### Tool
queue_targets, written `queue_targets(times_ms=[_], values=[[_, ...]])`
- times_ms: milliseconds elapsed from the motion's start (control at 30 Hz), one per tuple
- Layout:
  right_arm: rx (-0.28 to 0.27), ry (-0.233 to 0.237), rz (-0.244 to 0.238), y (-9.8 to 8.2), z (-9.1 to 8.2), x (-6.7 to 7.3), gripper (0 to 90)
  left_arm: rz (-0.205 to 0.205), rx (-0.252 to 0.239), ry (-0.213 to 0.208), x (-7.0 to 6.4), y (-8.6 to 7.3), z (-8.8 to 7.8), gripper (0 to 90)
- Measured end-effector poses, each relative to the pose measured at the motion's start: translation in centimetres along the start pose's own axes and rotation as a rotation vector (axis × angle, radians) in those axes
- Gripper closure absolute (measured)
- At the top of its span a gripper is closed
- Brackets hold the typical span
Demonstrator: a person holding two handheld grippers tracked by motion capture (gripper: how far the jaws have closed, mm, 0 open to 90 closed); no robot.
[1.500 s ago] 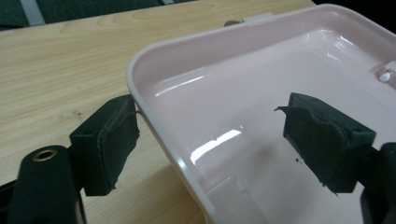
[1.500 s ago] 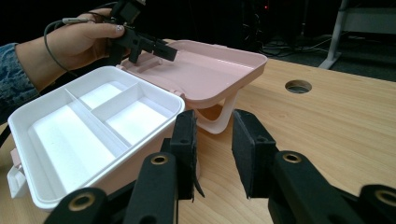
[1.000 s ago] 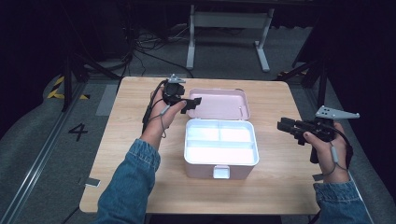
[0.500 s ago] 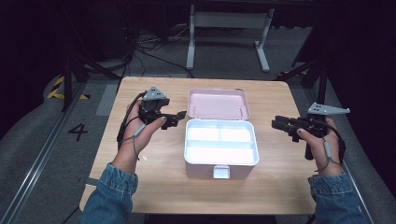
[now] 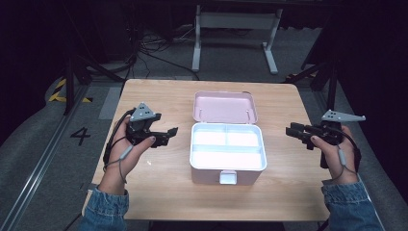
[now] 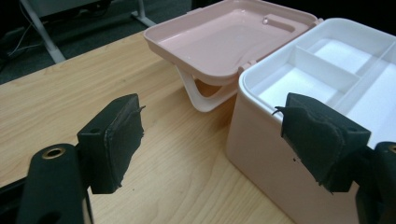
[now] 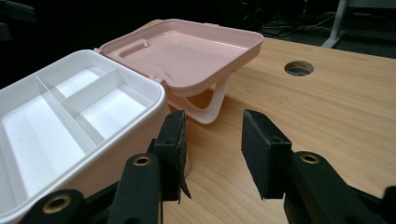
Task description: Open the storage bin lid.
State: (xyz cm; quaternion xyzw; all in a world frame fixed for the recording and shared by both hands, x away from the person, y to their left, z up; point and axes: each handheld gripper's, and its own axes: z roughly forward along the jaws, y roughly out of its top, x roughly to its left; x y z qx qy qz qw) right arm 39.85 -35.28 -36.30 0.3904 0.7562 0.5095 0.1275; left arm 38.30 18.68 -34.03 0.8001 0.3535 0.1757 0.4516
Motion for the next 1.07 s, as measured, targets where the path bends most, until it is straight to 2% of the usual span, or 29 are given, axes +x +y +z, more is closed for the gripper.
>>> queue_targets(times_ms=[133,267,333,467,533,667,700,733,800,867,933,1067], values=[[0.009,-0.018,-0.004,-0.4,-0.2,-0.2,58.8,0.013,0.014,-0.021,0.2,-0.8,-0.6,21.0],[0.034,-0.019,0.003,-0.9,-0.1,-0.5,54.6,-0.055,0.034,-0.079,0.7,-2.0,-0.8,20.8],[0.042,-0.033,-0.003,-1.1,0.1,-0.6,53.2,-0.051,0.052,-0.076,0.8,-2.4,-0.8,20.9],[0.059,-0.032,0.005,-1.4,0.5,-0.7,52.3,-0.053,0.097,-0.088,0.9,-3.3,-0.7,20.6],[0.068,-0.034,0.008,-1.6,0.6,-0.9,52.1,-0.050,0.134,-0.072,1.1,-3.8,-0.4,20.5],[0.084,-0.040,0.019,-2.0,0.9,-1.2,51.9,-0.055,0.221,-0.014,1.9,-4.9,0.6,20.6],[0.084,-0.040,0.019,-2.0,0.9,-1.2,51.9,-0.055,0.221,-0.014,1.9,-4.9,0.6,20.7],[0.093,-0.042,0.026,-2.2,1.1,-1.4,51.8,-0.068,0.258,0.000,2.3,-5.4,0.9,20.7],[0.099,-0.047,0.029,-2.4,1.2,-1.5,51.8,-0.094,0.269,0.003,2.5,-5.8,1.2,20.7],[0.105,-0.047,0.031,-2.5,1.2,-1.6,51.8,-0.094,0.276,0.004,2.7,-6.0,1.3,20.7],[0.111,-0.052,0.037,-2.6,1.3,-1.8,51.8,-0.099,0.304,0.017,3.0,-6.4,1.5,20.7],[0.118,-0.052,0.038,-2.7,1.5,-1.9,51.8,-0.115,0.330,0.008,3.1,-6.7,1.7,20.5]])
